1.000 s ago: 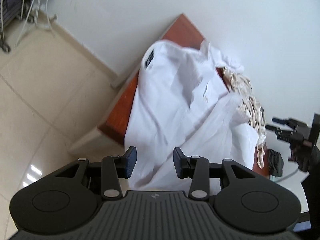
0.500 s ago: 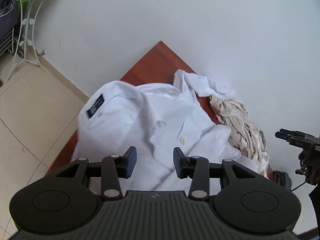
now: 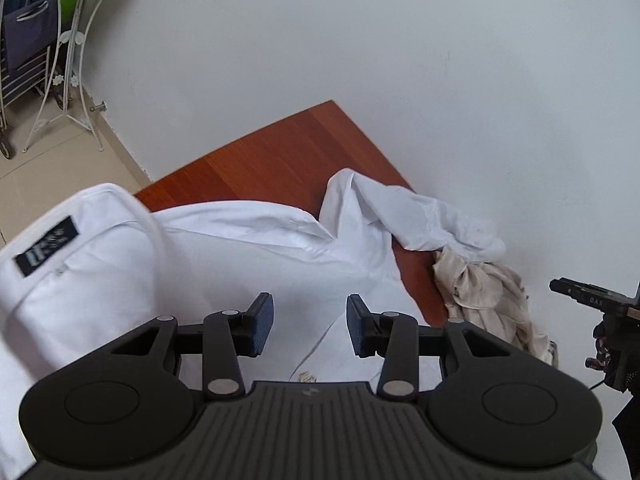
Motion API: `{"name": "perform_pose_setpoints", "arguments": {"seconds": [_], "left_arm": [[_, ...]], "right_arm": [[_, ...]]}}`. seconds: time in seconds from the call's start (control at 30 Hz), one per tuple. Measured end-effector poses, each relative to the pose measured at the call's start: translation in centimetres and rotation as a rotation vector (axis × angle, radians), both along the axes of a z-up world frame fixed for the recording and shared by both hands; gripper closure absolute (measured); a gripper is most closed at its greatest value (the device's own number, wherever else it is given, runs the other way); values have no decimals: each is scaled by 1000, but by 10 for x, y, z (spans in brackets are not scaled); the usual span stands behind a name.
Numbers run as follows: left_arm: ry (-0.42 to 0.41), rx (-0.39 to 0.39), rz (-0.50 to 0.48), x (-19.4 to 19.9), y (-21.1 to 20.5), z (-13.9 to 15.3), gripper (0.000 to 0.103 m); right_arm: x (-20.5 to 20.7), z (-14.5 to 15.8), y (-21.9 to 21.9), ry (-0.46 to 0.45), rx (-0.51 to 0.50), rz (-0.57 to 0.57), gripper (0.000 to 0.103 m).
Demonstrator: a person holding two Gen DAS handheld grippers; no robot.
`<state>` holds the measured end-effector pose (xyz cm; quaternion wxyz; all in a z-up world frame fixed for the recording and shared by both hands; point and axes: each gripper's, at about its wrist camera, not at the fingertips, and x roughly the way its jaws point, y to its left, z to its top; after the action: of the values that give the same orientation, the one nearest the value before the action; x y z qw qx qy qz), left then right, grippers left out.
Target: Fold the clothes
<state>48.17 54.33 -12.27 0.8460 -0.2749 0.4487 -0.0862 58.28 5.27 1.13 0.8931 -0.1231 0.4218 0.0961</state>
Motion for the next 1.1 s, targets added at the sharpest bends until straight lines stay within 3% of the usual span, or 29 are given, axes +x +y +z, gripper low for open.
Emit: {"name": "perform_pose_setpoints", "arguments": {"seconds": [0.23, 0.5, 0.6, 0.67, 0.7, 0.73, 0.77, 0.93, 1.1], "left_arm": [[45, 59, 29, 44, -19, -26, 57], [84, 94, 23, 84, -32, -45, 57], [93, 110, 21, 95, -39, -51, 57], [98, 114, 15, 102, -43, -55, 57], [103, 119, 14, 105, -44, -58, 57], [107, 125, 14, 107, -45, -60, 57], [111, 131, 19, 109, -45, -62, 57], [113, 134, 64, 115, -38, -68, 59], [102, 132, 52, 122, -33, -69, 59]], "right_arm": [[66, -50, -26, 24, 85, -13, 45], [120, -86, -21, 56, 87, 52, 45], [129, -96, -18, 87, 107, 76, 54], [130, -99, -17, 104, 117, 95, 75], [129, -98, -17, 107, 121, 99, 81], [128, -97, -17, 111, 134, 106, 95], [126, -93, -18, 112, 152, 110, 98], [104, -59, -20, 78, 205, 135, 99], [65, -3, -29, -22, 266, 130, 99]]}}
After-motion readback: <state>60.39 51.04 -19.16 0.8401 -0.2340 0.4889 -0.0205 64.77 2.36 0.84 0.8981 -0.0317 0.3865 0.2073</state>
